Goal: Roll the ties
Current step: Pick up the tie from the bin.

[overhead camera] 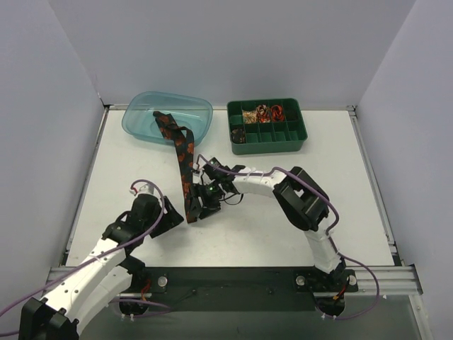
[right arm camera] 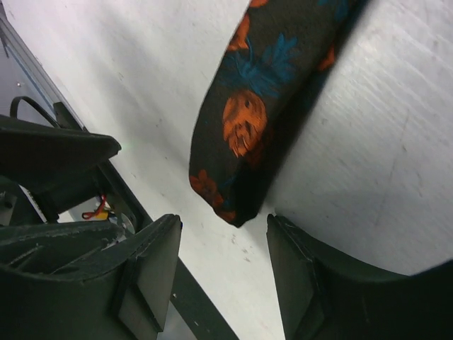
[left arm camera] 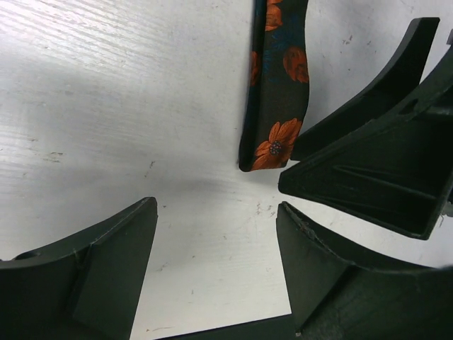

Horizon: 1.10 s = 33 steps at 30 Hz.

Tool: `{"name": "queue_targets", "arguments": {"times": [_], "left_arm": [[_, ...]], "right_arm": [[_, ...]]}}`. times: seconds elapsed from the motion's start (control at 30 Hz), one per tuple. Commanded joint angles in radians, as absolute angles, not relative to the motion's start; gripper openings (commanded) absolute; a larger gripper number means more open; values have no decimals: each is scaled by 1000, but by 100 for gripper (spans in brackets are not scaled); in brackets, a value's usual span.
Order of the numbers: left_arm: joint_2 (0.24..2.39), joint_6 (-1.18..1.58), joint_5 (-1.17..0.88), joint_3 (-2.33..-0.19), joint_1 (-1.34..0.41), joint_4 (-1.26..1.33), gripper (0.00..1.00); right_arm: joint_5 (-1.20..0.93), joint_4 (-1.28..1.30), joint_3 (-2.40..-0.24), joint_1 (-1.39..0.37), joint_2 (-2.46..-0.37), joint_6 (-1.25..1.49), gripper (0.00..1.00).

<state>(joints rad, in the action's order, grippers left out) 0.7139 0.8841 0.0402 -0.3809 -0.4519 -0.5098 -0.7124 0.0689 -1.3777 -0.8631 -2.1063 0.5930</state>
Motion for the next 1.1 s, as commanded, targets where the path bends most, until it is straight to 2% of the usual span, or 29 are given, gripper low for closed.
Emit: {"name": "queue_targets", "arguments": {"times": [0.0, 0.2, 0.47, 0.77, 0.83, 0.93, 1.07], "left_arm": [[669, 905, 104, -440, -449, -569, 78], [597, 931, 164, -466, -449, -649, 78], [561, 954, 204, -463, -448, -680, 78], [572, 1092, 170, -384, -445, -635, 77], [546, 1135, 150, -330, -445, -594, 75], [523, 1206, 117, -249, -442, -507, 56], [505, 1302, 143, -190, -443, -460, 56]], "right_arm": [[-724, 23, -1431, -882, -2163, 647, 52], [-776, -119, -1503, -903, -2250, 745, 51], [-831, -179, -1625, -922, -2304, 782, 52], [-795, -272, -1349, -802, -2053, 776, 54], [-782, -241, -1321, -792, -2005, 744, 54], [-772, -207, -1293, -766, -1957, 709, 54], [-769, -172, -1267, -730, -1910, 675, 54]]}}
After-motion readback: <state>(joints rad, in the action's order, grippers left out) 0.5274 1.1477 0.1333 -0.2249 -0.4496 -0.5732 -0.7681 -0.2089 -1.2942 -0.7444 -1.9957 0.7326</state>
